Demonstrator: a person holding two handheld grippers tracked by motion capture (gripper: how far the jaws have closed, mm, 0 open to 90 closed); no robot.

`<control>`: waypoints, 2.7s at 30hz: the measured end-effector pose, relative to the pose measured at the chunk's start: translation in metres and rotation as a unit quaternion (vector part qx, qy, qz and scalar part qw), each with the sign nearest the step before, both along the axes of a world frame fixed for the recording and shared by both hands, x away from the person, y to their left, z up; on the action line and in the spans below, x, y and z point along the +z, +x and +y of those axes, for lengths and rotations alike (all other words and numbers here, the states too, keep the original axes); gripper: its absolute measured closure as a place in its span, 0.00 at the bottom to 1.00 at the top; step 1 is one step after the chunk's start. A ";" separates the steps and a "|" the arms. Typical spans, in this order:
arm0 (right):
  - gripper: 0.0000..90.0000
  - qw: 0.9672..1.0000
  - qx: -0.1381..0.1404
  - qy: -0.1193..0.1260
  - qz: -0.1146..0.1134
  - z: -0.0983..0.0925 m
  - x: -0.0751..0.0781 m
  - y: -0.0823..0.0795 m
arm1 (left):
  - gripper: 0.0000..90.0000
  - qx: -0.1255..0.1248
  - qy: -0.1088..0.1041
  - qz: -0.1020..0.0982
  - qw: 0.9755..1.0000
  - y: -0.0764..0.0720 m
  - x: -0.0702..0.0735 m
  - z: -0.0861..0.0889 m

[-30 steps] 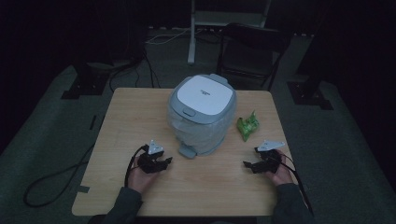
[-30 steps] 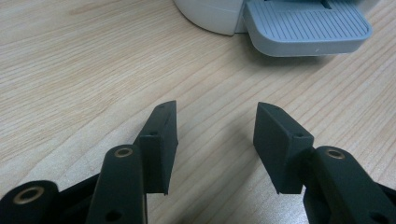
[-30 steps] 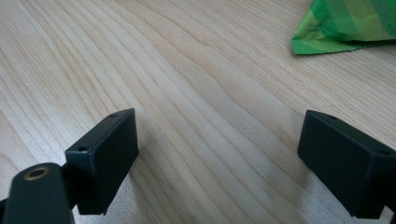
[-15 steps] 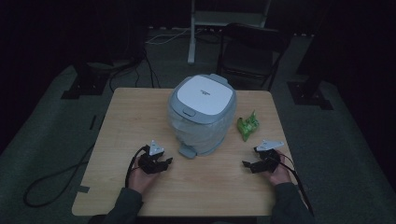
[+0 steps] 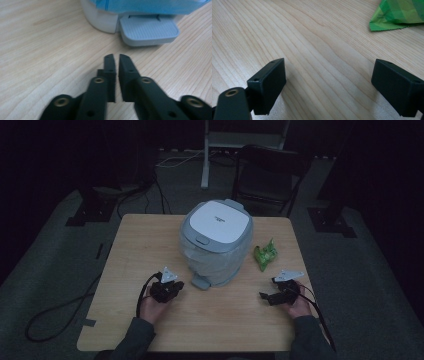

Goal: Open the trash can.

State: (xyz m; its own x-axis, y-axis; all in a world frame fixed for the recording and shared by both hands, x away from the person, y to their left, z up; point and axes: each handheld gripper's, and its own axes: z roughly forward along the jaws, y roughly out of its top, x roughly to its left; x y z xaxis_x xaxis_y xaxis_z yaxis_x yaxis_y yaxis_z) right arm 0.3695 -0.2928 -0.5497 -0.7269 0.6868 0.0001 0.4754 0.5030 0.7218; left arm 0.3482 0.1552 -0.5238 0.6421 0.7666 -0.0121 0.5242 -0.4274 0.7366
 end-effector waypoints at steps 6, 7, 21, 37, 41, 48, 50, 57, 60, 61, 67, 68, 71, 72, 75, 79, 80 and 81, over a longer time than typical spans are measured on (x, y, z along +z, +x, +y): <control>0.13 1.000 0.000 0.000 0.000 0.000 0.000 0.000 | 1.00 -0.013 0.001 -0.004 1.000 0.004 0.006 -0.011; 0.13 1.000 0.000 0.000 0.000 0.000 0.000 0.000 | 1.00 -0.015 0.000 -0.005 1.000 0.004 0.007 -0.013; 0.13 1.000 0.000 0.000 0.000 0.000 0.000 0.000 | 1.00 -0.038 -0.014 -0.013 0.999 0.013 0.015 -0.037; 0.13 1.000 0.000 0.000 0.000 0.000 0.000 0.000 | 1.00 -0.046 -0.039 -0.005 0.998 0.016 0.004 -0.054; 0.13 1.000 0.000 0.000 0.000 0.000 0.000 0.000 | 1.00 -0.050 -0.038 -0.012 0.998 0.016 0.002 -0.053; 0.13 1.000 0.000 0.000 0.000 0.000 0.000 0.000 | 1.00 -0.052 -0.041 -0.025 0.997 0.015 -0.002 -0.051; 0.13 1.000 0.000 0.000 0.000 0.000 0.000 0.000 | 1.00 -0.057 -0.037 -0.030 0.997 0.015 -0.003 -0.051; 0.13 1.000 0.000 0.000 0.000 0.000 0.000 0.000 | 1.00 -0.061 -0.057 -0.026 0.996 0.017 -0.007 -0.046; 0.13 1.000 0.000 0.000 0.000 0.000 0.000 0.000 | 1.00 -0.061 -0.062 -0.026 0.996 0.017 -0.008 -0.046; 0.13 1.000 0.000 0.000 0.000 0.000 0.000 0.000 | 1.00 -0.061 -0.062 -0.026 0.996 0.017 -0.008 -0.045; 0.13 1.000 0.000 0.000 0.000 0.000 0.000 0.000 | 1.00 -0.061 -0.060 -0.030 0.996 0.016 -0.010 -0.046; 0.13 1.000 0.000 0.000 0.000 0.000 0.000 0.000 | 1.00 -0.061 -0.059 -0.030 0.996 0.016 -0.010 -0.046; 0.13 1.000 0.000 0.000 0.000 0.000 0.000 0.000 | 1.00 -0.061 -0.055 -0.035 0.996 0.015 -0.011 -0.047; 0.13 1.000 0.000 0.000 0.000 0.000 0.000 0.000 | 1.00 -0.061 -0.055 -0.035 0.996 0.015 -0.011 -0.047; 0.13 1.000 0.000 0.000 0.000 0.000 0.000 0.000 | 1.00 -0.060 -0.048 -0.039 0.996 0.014 -0.012 -0.048; 0.13 1.000 0.000 0.000 0.000 0.000 0.000 0.000 | 1.00 -0.057 -0.044 -0.040 0.997 0.013 -0.013 -0.049; 0.13 1.000 0.000 0.000 0.000 0.000 0.000 0.000 | 1.00 -0.057 -0.045 -0.039 0.997 0.013 -0.013 -0.049; 0.13 1.000 0.000 0.000 0.000 0.000 0.000 0.000 | 1.00 -0.056 -0.043 -0.040 0.997 0.013 -0.013 -0.049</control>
